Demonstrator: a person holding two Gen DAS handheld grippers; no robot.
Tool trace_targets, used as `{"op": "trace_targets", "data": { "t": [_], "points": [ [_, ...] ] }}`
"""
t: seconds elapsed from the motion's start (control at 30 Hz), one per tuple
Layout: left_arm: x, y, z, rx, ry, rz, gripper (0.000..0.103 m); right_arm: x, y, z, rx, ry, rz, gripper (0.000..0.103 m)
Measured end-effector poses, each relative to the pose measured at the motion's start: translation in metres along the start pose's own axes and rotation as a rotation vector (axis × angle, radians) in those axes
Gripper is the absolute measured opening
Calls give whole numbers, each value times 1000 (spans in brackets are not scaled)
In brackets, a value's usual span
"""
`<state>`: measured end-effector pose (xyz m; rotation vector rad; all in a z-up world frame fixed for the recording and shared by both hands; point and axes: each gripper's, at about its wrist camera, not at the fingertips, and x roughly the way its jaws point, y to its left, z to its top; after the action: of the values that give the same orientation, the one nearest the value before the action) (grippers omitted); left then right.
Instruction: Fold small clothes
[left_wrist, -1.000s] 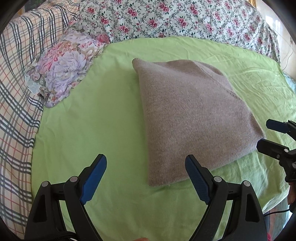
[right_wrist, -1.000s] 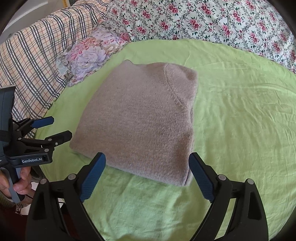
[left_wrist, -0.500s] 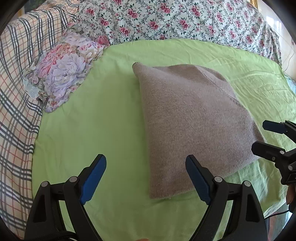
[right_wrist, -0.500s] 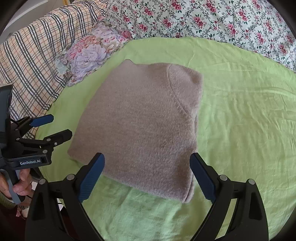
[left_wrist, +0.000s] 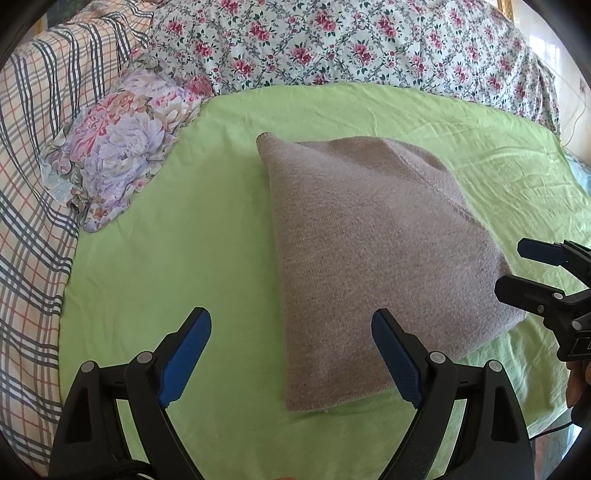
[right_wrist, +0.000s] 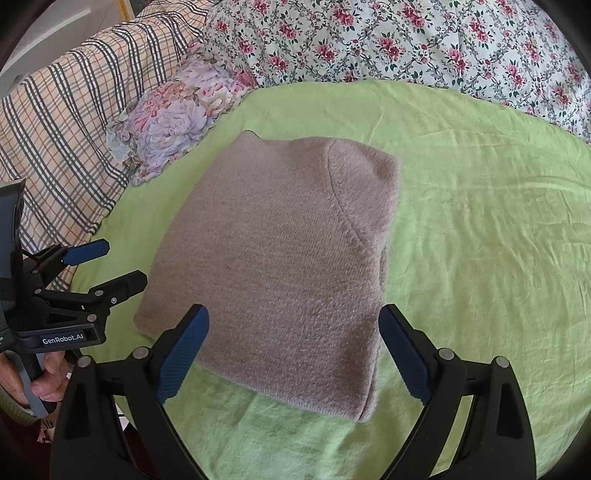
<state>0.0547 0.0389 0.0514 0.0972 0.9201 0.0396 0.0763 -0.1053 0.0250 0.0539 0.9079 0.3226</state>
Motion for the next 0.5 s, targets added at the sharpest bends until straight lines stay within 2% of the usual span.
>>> {"op": "trace_targets", "data": {
  "t": [0.5],
  "points": [
    [-3,0,5,7,-14,-1,90,-4,1,5,0,-21,2,93]
  ]
}}
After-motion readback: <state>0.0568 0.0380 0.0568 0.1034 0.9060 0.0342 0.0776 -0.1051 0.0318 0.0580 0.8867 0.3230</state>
